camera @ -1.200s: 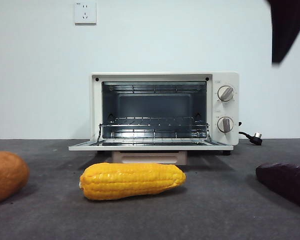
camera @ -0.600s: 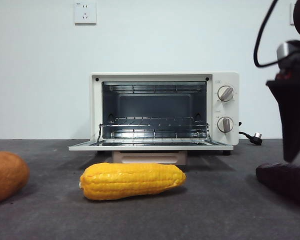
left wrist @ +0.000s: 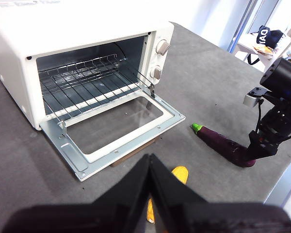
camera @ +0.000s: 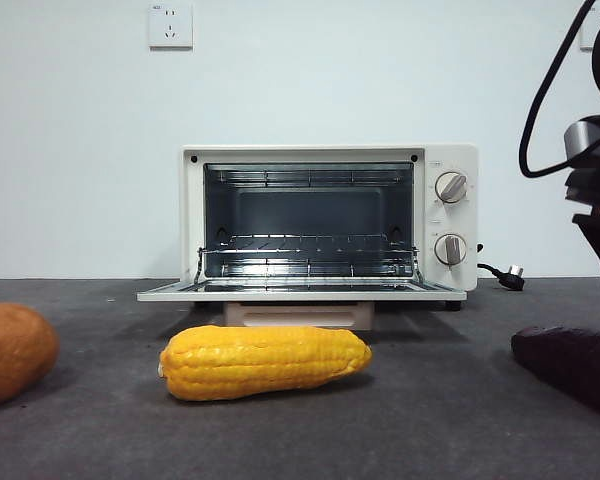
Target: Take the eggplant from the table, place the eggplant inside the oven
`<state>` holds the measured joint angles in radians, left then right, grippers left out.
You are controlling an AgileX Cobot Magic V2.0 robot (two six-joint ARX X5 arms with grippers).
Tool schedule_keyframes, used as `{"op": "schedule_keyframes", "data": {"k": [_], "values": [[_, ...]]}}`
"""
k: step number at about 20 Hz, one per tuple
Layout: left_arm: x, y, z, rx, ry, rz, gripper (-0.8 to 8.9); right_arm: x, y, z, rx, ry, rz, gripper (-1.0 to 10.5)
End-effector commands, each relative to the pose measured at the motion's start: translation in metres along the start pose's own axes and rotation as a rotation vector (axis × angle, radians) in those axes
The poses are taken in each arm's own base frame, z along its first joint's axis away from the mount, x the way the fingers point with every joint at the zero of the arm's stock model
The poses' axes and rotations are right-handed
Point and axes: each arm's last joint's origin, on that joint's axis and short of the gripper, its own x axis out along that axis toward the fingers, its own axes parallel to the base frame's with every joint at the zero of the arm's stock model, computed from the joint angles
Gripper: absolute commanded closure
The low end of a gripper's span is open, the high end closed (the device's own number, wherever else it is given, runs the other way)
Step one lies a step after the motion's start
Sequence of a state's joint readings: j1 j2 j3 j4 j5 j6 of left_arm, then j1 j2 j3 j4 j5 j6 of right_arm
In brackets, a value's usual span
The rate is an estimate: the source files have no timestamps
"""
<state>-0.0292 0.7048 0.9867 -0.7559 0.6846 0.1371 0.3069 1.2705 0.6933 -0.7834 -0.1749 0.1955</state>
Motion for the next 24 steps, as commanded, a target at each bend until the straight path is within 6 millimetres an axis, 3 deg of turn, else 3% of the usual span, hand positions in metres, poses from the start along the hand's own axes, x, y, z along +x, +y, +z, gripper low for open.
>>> {"op": "schedule_keyframes", "data": {"k": [1,5,8,15,18,21,24], "values": [[0.001,0.0,-0.002,-0.003,0.002,-0.007,8.19,0.009,0.001,-0.001,0.004,0.033,-0.005,6.4],[0.001,0.0,-0.002,-0.004,0.003,-0.007,8.19,0.017,0.01,0.001,-0.013,0.038,-0.009,6.4],[0.001,0.0,-0.002,-0.004,0.004,-0.006,8.19,0.018,0.017,0.0,-0.048,0.019,-0.053,8.0],[0.002,0.001,-0.002,-0.002,0.006,-0.007,8.19,0.014,0.02,-0.002,-0.051,0.003,-0.067,8.9],[0.002,0.001,-0.002,-0.002,0.006,-0.007,8.19,-0.003,0.022,-0.003,-0.057,-0.056,-0.045,9.6],[0.002,0.001,-0.001,-0.002,0.005,-0.007,8.19,-0.035,0.027,-0.006,-0.071,-0.142,0.0,9.6],[0.002,0.001,-0.001,-0.002,0.005,-0.007,8.19,-0.069,0.037,-0.01,-0.111,-0.204,0.189,9.6]]}}
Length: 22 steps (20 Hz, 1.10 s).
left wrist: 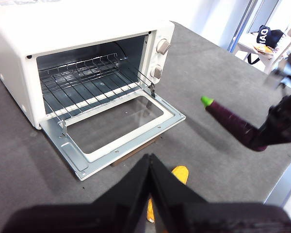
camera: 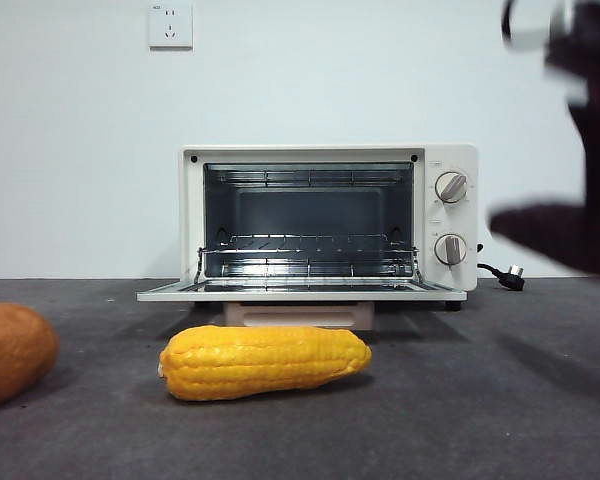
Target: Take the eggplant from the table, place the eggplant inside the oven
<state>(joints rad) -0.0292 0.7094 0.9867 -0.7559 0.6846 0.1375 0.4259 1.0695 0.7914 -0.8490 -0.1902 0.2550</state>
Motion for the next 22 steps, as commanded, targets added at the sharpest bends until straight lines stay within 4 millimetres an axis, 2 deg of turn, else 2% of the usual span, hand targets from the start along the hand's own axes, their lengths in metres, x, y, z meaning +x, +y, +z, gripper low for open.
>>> {"op": "schedule_keyframes", "data": {"k": [1,3,6,12,17,22], "values": [[0.001,0.0,-0.002,0.001,0.001,-0.006,8.19,-0.021,0.011,0.004,-0.023,-0.037,0.153,9.6],[0.001,0.0,-0.002,0.0,0.002,-0.006,8.19,-0.031,0.02,0.011,-0.053,-0.057,0.231,9.6],[0.001,0.0,-0.002,0.0,0.002,-0.007,8.19,-0.028,0.03,0.022,-0.06,-0.066,0.323,9.6],[0.001,0.0,-0.002,0.0,0.003,-0.007,8.19,0.017,0.04,0.065,0.052,-0.101,0.464,9.6],[0.001,-0.001,-0.002,0.0,0.006,-0.014,8.19,0.058,0.049,0.115,0.169,-0.123,0.508,9.6],[0.002,-0.003,-0.003,0.001,0.018,-0.028,8.19,0.082,0.06,0.165,0.277,-0.174,0.5,9.6]]}}
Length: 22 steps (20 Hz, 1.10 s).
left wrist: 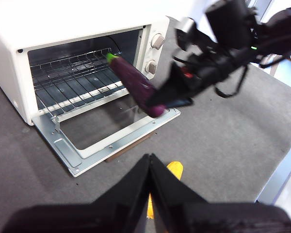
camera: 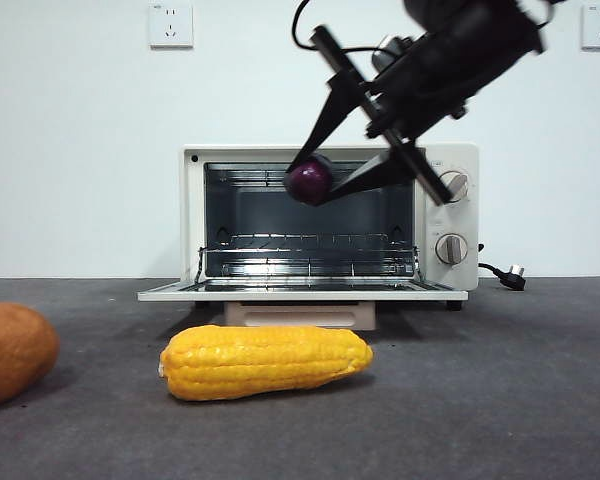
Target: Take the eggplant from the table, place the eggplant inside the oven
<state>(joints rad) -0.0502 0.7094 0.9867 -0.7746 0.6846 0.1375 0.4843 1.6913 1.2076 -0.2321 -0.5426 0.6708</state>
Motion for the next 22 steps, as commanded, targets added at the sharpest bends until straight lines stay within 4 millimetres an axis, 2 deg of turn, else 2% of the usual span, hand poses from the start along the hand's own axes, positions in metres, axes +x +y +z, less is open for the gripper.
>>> {"op": "schedule_keyframes", "data": {"k": [1,4,8,11,16,19,22], "values": [[0.001,0.0,-0.001,0.005,0.0,-0.007,8.19,0.013,0.001,0.017,0.076,-0.059,-0.025,9.6],[0.001,0.0,-0.001,0.005,0.0,-0.007,8.19,0.028,0.0,0.033,0.148,-0.129,-0.056,9.6],[0.001,0.0,-0.001,0.005,0.0,-0.008,8.19,0.041,-0.01,0.041,0.243,-0.26,-0.14,9.6],[0.001,0.0,-0.001,0.005,0.0,-0.007,8.19,0.043,-0.015,0.044,0.263,-0.358,-0.221,9.6],[0.002,-0.002,-0.001,0.011,0.003,-0.022,8.19,0.041,-0.013,0.049,0.25,-0.47,-0.253,9.3],[0.003,-0.003,-0.001,0.015,0.006,-0.034,8.19,0.042,-0.015,0.05,0.252,-0.513,-0.293,6.9],[0.003,-0.005,-0.001,0.02,0.009,-0.046,8.19,0.044,-0.017,0.05,0.252,-0.513,-0.293,6.9]]}}
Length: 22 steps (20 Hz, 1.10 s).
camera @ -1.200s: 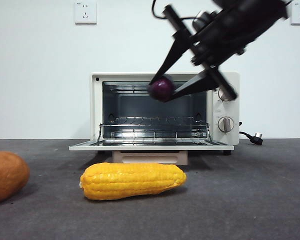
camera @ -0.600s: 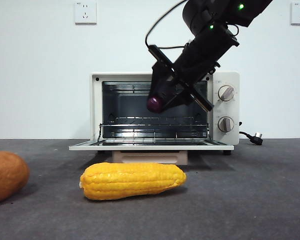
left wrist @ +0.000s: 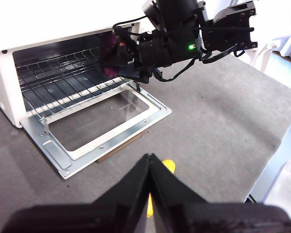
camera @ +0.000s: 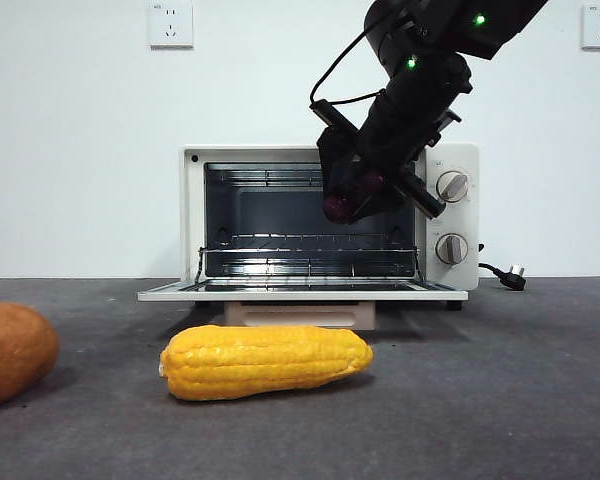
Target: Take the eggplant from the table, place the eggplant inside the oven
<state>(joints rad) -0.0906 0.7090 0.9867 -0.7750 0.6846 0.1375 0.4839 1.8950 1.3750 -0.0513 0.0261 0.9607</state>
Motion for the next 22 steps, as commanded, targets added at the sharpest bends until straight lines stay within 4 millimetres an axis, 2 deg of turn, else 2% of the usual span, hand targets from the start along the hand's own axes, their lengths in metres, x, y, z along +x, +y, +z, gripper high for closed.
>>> {"op": "schedule_keyframes", "data": {"k": [1,11,15,19,22], "values": [[0.001,-0.001,-0.001,0.006,0.002,-0.014,8.19,0.006,-0.002,-0.002,0.006,-0.004,-0.006,6.9],[0.002,-0.002,-0.002,0.009,0.01,-0.027,8.19,0.006,0.0,-0.002,0.003,0.027,0.034,6.9],[0.002,-0.002,-0.002,0.009,0.009,-0.027,8.19,-0.001,0.006,-0.001,-0.023,0.077,0.095,6.9],[0.003,-0.003,-0.002,0.016,0.011,-0.03,8.19,-0.029,0.02,0.009,-0.122,0.072,0.137,6.9],[0.004,-0.003,-0.001,0.019,0.009,-0.034,8.19,-0.07,0.03,0.018,-0.315,0.068,0.138,6.9]]}}
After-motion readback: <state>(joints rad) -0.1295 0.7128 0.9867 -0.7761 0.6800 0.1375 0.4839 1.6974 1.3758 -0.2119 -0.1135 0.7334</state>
